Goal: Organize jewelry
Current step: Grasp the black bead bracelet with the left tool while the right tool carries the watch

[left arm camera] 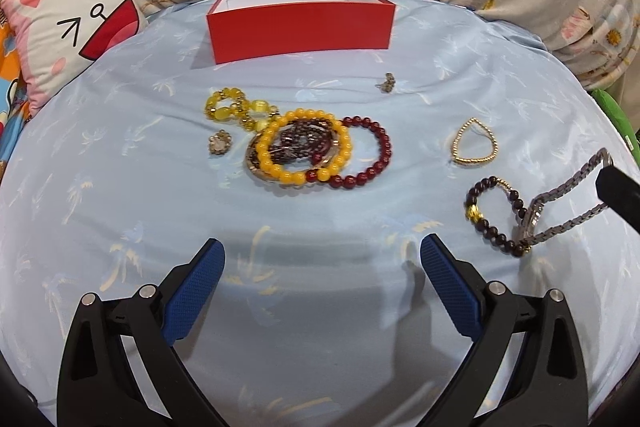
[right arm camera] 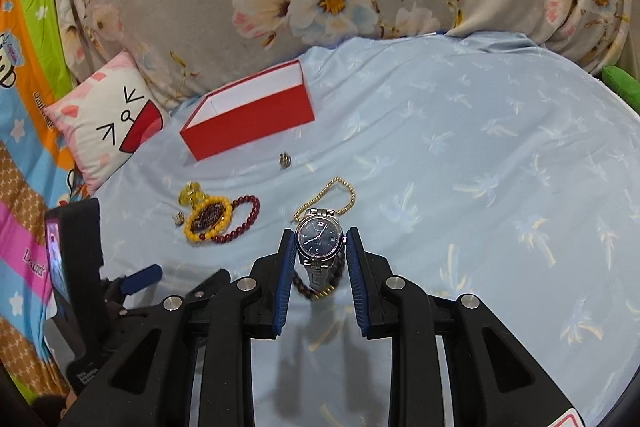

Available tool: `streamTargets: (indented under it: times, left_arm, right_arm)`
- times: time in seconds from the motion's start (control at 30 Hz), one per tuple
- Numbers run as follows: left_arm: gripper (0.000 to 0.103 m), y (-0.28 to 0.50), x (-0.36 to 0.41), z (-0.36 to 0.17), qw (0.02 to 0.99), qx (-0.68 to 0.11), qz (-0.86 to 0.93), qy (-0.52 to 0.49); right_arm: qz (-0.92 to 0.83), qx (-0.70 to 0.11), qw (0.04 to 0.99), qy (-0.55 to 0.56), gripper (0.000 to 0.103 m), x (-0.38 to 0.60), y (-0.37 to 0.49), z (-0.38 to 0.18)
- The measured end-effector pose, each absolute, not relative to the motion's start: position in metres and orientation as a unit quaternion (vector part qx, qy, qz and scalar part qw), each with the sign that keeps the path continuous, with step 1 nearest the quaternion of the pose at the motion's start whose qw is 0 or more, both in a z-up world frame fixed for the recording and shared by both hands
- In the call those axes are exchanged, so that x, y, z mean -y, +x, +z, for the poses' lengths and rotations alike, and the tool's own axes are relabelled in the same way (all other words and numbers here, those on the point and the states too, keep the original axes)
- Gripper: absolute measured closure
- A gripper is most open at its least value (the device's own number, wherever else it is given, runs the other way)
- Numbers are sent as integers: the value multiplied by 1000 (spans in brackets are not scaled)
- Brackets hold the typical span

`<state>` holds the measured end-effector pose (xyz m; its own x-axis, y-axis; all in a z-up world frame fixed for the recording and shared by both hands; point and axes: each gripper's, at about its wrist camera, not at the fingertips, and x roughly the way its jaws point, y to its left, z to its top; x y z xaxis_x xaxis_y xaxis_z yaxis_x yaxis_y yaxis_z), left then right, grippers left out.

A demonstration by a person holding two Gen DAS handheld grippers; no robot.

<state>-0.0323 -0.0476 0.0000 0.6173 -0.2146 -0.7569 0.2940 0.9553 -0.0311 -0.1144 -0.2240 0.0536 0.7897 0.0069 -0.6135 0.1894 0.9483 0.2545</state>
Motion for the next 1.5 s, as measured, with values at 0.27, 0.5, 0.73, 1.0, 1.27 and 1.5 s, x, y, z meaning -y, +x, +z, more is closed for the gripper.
streamTargets:
  times: [0.27,0.5,0.73,1.0,1.27,1.5]
  left_arm:
    - [9,-41,91,7,890,-408,-194,65]
    - [10,-41,133,0,880,-413,-217,86]
    - [31,-33,143,-6,881,-418,-201,93]
    - [88,-38,144,-2,884,-406,-210,99]
    - [96,-39,118,4,876,-425,-220,70]
    - [96,-33,84,23,881,-423,-204,55]
  right_arm:
    - [-69,-275,944,165,79,241,-148,75]
    - [-98,-289,939,160,79,260,-154,69]
    - [-97,-320,924,183,79,272,-156,41]
    - [-88,-342,917,185,78,266,-152,27]
    - [-70,-357,915,175,78,247,-140,28]
    - [-44,-366,915,167,78,224,-109,38]
